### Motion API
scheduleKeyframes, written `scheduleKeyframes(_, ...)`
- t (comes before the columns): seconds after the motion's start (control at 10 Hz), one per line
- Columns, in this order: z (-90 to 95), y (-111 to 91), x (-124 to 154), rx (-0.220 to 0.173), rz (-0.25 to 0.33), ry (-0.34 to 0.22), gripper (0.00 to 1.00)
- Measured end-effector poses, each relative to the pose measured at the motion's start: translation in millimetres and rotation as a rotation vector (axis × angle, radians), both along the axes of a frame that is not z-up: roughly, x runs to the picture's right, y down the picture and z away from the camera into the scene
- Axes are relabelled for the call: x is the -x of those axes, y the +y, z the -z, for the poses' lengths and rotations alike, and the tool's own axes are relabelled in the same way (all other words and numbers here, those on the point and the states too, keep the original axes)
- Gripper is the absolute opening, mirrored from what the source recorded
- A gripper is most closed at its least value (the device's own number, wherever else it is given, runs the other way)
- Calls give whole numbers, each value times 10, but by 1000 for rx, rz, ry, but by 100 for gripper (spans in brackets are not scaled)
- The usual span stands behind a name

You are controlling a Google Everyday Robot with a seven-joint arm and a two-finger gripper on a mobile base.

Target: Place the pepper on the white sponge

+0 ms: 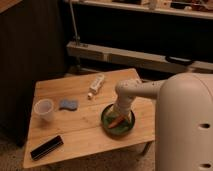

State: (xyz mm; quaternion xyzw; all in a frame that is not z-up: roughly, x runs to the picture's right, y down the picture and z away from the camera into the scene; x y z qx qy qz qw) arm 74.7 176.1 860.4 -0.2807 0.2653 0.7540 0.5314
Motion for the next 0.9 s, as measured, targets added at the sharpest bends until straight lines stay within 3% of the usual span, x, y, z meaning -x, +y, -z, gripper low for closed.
scheduleKeyframes(0.3, -23, -6, -16, -5, -1, 17, 54)
scheduleKeyframes(0.7, 32, -94, -20, -21, -2, 24, 12)
scheduleKeyframes(0.9, 134, -191, -18, -33, 2, 22, 0)
